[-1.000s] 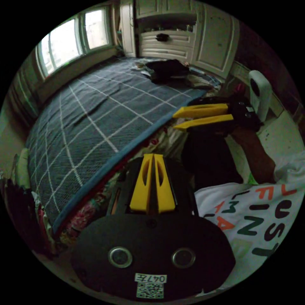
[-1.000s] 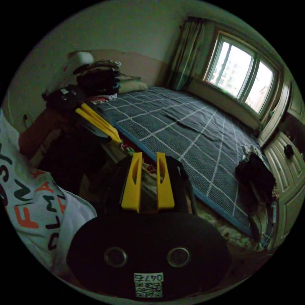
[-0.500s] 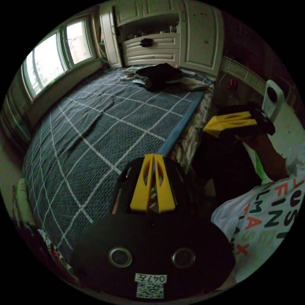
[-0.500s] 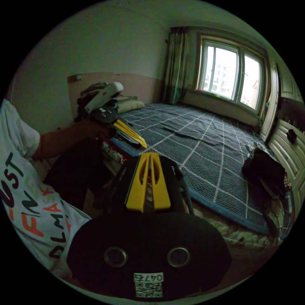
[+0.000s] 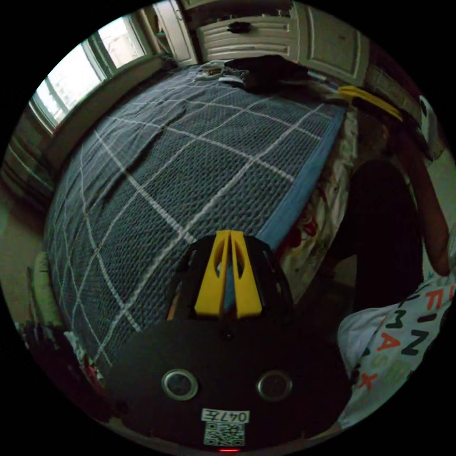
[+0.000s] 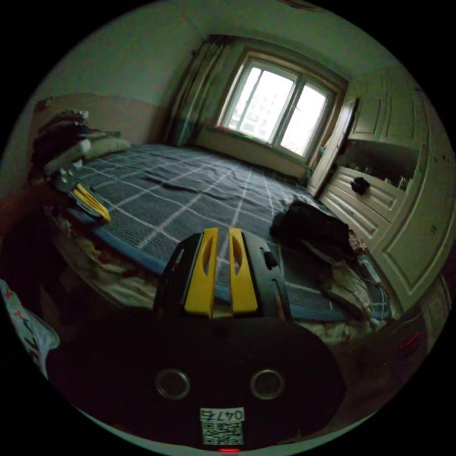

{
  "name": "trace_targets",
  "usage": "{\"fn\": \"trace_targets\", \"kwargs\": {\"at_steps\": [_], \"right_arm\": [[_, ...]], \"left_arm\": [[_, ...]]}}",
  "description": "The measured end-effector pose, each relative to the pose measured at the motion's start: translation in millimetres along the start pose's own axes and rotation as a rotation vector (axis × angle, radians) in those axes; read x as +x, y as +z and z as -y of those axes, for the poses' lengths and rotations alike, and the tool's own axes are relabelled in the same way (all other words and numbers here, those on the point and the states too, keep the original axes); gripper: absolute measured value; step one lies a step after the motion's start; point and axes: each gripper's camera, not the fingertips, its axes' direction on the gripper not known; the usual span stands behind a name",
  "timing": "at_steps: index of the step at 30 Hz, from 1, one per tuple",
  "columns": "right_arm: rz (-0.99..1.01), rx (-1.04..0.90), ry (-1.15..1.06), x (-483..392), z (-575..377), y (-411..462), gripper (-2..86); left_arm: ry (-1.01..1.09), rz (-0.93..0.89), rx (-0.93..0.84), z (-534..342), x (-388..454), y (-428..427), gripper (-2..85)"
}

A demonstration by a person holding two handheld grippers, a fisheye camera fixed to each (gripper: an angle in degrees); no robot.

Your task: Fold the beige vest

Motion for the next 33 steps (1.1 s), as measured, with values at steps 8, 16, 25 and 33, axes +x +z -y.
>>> {"fn": "trace_targets", "kwargs": {"at_steps": [8,16,25,33], "right_arm": [[-0.46,-0.174,0.183,190,-114,39,2.3],[-0.372,-0.557,0.115,310,-128,137,7.1],[-0.297,-0.361,0.344,331,-151,86,0.6],[0.067,-0.021,-0.01,169,-144,-35,0.6]], "left_arm": [[0.051,0.065,0.015,45,-4,10,-1.0],[-0.108,-0.191,0.036,71,-64,8,-0.8],[0.169,-0.375,0.437,208,-34,-67,14.6],[-0.084,-1.031,0.081,313,-23,-3,6.1]]}}
